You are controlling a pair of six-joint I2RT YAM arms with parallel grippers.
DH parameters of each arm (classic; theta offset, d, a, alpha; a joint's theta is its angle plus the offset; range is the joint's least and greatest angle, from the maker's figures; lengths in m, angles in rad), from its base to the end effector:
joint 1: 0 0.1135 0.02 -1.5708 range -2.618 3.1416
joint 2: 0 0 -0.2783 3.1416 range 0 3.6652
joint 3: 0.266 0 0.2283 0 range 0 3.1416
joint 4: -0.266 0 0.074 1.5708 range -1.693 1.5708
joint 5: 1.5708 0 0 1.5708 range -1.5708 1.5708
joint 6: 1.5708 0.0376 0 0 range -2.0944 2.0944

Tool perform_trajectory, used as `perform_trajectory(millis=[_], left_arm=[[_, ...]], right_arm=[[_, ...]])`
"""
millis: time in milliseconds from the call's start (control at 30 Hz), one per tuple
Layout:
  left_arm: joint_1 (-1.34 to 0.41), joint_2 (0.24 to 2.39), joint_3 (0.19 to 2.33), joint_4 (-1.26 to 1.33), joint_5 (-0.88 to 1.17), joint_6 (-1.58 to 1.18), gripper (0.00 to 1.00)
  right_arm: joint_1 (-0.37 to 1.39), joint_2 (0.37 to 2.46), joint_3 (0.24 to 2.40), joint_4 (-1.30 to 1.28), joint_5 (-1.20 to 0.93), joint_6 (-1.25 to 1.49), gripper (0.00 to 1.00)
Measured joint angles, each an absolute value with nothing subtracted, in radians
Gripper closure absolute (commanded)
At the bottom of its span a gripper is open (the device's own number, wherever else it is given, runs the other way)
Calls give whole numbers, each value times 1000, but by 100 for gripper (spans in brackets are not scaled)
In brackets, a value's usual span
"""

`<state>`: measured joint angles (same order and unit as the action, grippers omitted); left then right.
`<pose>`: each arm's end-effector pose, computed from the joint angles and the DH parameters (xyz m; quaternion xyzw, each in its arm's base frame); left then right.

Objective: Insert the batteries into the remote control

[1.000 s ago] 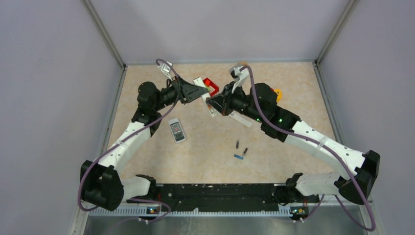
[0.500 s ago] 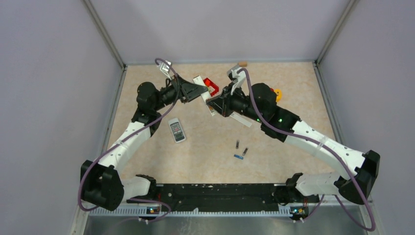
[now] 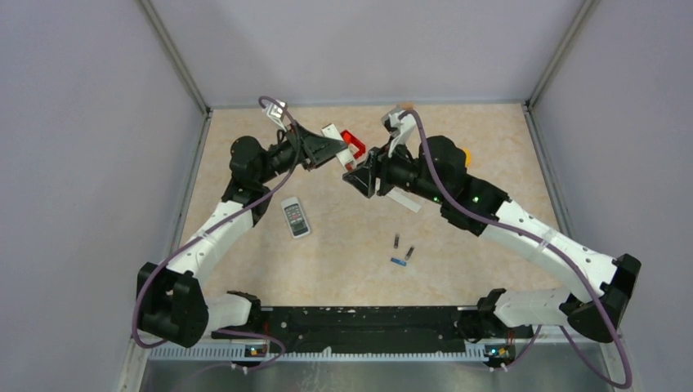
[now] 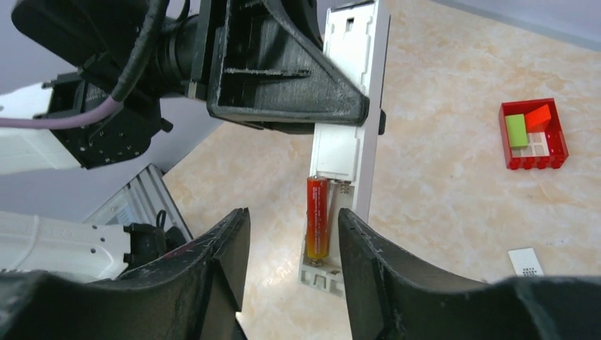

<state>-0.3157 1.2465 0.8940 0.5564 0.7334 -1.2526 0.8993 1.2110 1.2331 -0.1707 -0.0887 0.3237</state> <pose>0.2380 -0.1042 0.3782 -0.0181 0.6515 -0.6715 0.3526 0.1536 0.1987 0.4223 -0.2426 0.7176 0.4018 0.5146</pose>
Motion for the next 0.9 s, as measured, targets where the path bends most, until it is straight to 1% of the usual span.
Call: perform_trajectory(millis=[33,67,100,133,233,433,533,667,800,900], left_arm=[[-316,1246,894,559,731,-1254,100],[-316,1246,894,562,729,-1254,100],[-316,1246,894,564,730,-1254,100],[-316,1246,894,566,729,-1253,100],[-316,1246,894,566,728,-1243,100],[-316,1246,896,558,718,-1213,100],[-316,1246,896,557,708,-1203,100],[-316,1241,896,557,685,-1201,100],[-316,1220,896,557,660,-1203,100],[-316,1201,896,559,651,-1206,100]], right_arm=[[900,1211,1246,-183,-83,330,44],[900,1211,1259,-194,-73,337,39],[900,1211,1269,-203,-65,345,31],[900,1211,1280,-211,-55,354,27],[900,1210,1303,-229,-40,397,19],[900,1185,1304,-270,4,554,7],[900,1149,1264,-248,41,677,6],[900,1052,1075,-142,68,896,5],[900,1043,950,-41,67,1093,5],[900,1046,876,61,65,1190,6]])
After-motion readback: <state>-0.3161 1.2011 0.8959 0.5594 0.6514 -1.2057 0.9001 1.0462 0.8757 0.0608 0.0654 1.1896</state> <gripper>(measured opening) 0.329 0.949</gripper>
